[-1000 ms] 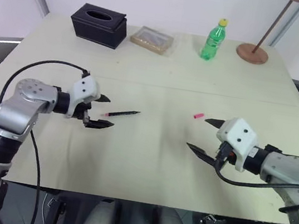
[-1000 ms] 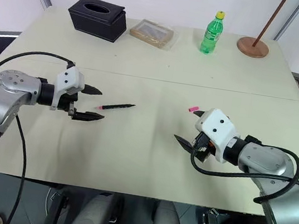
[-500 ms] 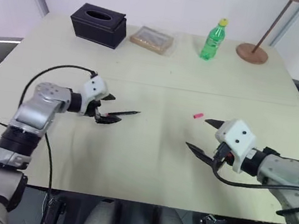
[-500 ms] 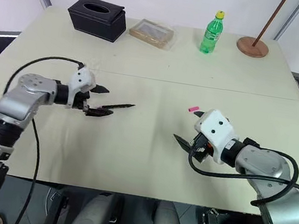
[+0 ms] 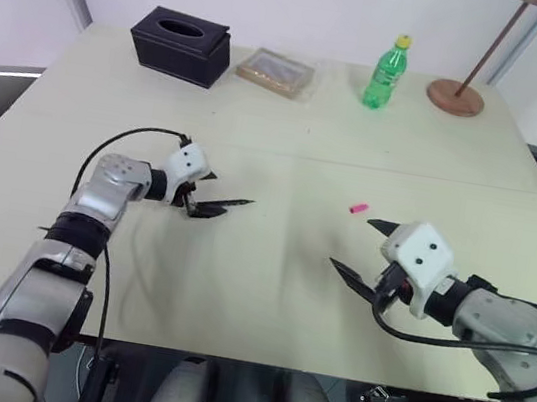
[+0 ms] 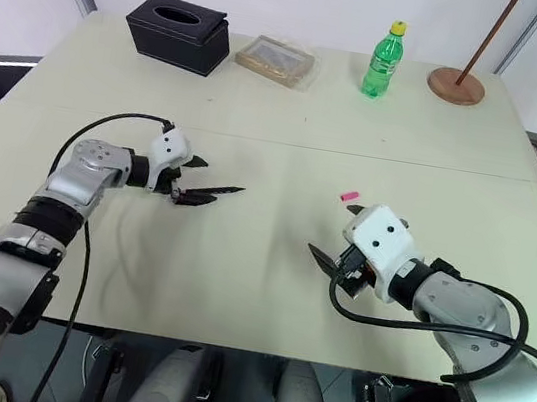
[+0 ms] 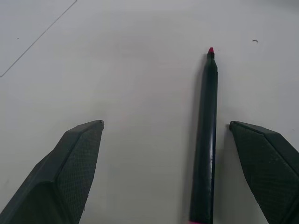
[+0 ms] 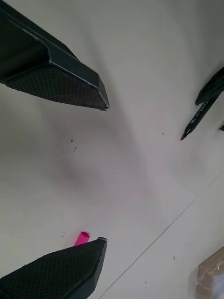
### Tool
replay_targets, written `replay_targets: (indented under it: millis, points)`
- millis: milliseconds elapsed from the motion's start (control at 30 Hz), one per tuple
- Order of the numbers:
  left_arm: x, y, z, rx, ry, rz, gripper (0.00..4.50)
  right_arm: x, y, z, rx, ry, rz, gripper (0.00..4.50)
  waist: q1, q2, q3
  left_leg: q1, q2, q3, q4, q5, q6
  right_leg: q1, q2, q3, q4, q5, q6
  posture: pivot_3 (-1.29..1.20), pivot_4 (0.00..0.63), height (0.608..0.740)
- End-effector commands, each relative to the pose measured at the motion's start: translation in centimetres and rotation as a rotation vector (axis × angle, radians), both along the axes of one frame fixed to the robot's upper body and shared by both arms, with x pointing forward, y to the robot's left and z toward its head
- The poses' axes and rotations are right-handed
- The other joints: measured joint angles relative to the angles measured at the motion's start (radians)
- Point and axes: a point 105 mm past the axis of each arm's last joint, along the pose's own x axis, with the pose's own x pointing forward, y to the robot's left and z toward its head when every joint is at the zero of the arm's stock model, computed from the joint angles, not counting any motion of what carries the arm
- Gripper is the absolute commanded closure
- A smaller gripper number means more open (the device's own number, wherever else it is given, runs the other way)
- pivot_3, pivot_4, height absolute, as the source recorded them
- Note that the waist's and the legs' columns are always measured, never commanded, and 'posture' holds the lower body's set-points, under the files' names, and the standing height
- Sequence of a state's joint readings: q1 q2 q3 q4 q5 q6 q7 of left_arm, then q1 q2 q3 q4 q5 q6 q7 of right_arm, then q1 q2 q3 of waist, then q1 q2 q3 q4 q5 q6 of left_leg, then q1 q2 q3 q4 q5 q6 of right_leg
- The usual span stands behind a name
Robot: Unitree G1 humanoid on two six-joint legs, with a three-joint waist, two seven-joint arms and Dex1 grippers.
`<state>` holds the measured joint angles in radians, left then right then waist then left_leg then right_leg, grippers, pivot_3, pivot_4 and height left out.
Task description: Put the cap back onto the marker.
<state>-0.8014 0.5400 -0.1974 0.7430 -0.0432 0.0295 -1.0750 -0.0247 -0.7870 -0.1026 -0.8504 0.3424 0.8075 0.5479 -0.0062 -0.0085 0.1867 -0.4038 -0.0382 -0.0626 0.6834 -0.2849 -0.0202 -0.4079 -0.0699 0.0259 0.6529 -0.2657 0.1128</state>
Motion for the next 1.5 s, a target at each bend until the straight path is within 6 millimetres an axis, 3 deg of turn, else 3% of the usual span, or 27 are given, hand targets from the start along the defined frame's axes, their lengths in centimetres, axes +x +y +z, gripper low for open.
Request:
replay_targets:
  millis: [33,200,233,333,533,733,900,1200,1500]
  points:
    - [-0.2,0.4,-0.8,0.04,0.026,-0.018,0.0,-0.4,0.2,1.0,-0.001,-0.052,-0.001,0.05,-0.001,0.0,0.0,0.0,0.0,0.0,0.0,0.0,0.0,0.0,0.0,0.0,0.0,0.0,0.0,0.0,0.15,0.74]
    - [-0.6,1.1,-1.4,0.08,0.039,-0.04,0.0,-0.5,0.2,1.0,-0.003,-0.053,-0.009,0.05,-0.004,0.0,0.0,0.0,0.0,0.0,0.0,0.0,0.0,0.0,0.0,0.0,0.0,0.0,0.0,0.0,0.15,0.74]
    - [-0.7,1.4,-1.5,0.087,0.039,-0.04,0.25,-0.5,0.2,1.0,-0.004,-0.052,-0.01,0.01,-0.005,0.0,0.0,0.0,0.0,0.0,0.0,0.0,0.0,0.0,0.0,0.0,0.0,0.0,0.0,0.0,0.15,0.74]
    - [-0.9,1.9,-1.7,0.107,0.039,-0.049,1.3,-0.4,0.1,0.9,-0.009,-0.05,-0.011,0.0,-0.007,0.0,0.0,0.001,0.0,0.0,0.0,0.0,0.0,0.0,0.0,0.0,0.0,0.0,0.0,0.0,0.15,0.74]
    - [-1.2,2.2,-2.0,0.133,0.026,-0.072,4.48,-0.2,0.1,1.0,-0.017,-0.053,-0.006,0.0,-0.008,0.0,0.0,0.005,0.001,0.0,0.0,0.0,0.0,0.003,0.001,0.0,0.001,0.0,0.0,0.0,0.15,0.74]
    - [-1.4,2.2,-2.1,0.132,0.024,-0.079,4.48,-0.1,-0.1,1.0,-0.023,-0.05,-0.002,0.0,-0.009,0.0,0.0,0.005,0.002,0.0,-0.001,0.0,0.0,0.004,0.002,0.001,0.001,0.0,0.0,0.0,0.15,0.74]
    - [-1.2,0.9,-0.3,0.093,-0.054,-0.14,4.48,0.5,-0.5,0.9,-0.019,-0.036,0.006,0.0,-0.008,0.0,0.0,0.005,0.002,0.0,-0.001,0.0,0.0,0.004,0.002,0.001,0.001,0.0,0.0,0.0,0.15,0.74]
    - [-2.6,-1.6,3.5,0.069,-0.142,-0.292,4.48,4.7,-2.9,0.7,-0.012,0.04,0.101,0.0,-0.007,0.0,0.001,0.004,0.002,0.001,-0.001,0.0,0.0,0.003,0.002,0.001,-0.001,0.0,0.0,0.0,0.15,0.74]
    - [-4.7,-3.4,7.1,0.001,-0.229,-0.324,4.48,10.2,-6.4,-2.1,-0.137,0.16,0.157,0.0,-0.014,0.001,0.001,0.003,0.002,0.002,-0.002,0.0,0.0,0.001,0.001,0.001,-0.002,0.0,0.0,0.0,0.15,0.74]
